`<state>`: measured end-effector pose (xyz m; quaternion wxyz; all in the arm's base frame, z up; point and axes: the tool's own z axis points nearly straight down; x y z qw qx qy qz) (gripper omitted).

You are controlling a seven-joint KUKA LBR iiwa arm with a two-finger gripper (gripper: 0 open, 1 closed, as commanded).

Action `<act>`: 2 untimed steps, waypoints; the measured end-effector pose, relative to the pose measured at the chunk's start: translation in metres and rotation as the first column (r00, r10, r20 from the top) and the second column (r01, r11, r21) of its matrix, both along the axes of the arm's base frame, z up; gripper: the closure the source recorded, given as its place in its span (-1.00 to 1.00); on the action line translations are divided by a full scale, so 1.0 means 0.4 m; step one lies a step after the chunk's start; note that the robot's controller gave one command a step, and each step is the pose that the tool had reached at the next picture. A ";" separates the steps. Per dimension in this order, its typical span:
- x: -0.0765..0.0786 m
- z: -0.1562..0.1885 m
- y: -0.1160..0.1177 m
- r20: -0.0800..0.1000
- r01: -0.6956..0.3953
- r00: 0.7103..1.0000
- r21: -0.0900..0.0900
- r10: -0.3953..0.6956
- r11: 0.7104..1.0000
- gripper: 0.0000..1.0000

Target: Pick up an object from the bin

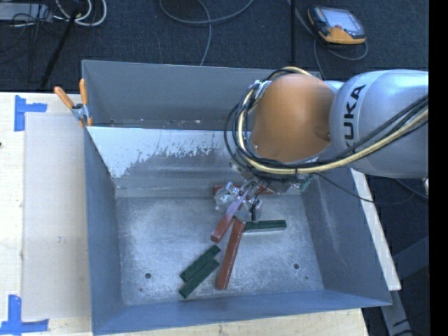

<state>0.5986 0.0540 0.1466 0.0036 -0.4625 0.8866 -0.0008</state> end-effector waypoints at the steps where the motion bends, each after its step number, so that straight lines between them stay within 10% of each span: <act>1: 0.001 0.031 0.002 -0.005 0.007 1.000 0.000 -0.007 1.000 1.00; 2: 0.004 0.137 0.005 -0.002 0.014 1.000 0.000 -0.014 1.000 1.00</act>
Offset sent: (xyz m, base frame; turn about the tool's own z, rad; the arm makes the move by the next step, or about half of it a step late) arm -0.0001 -0.0001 0.0122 0.0000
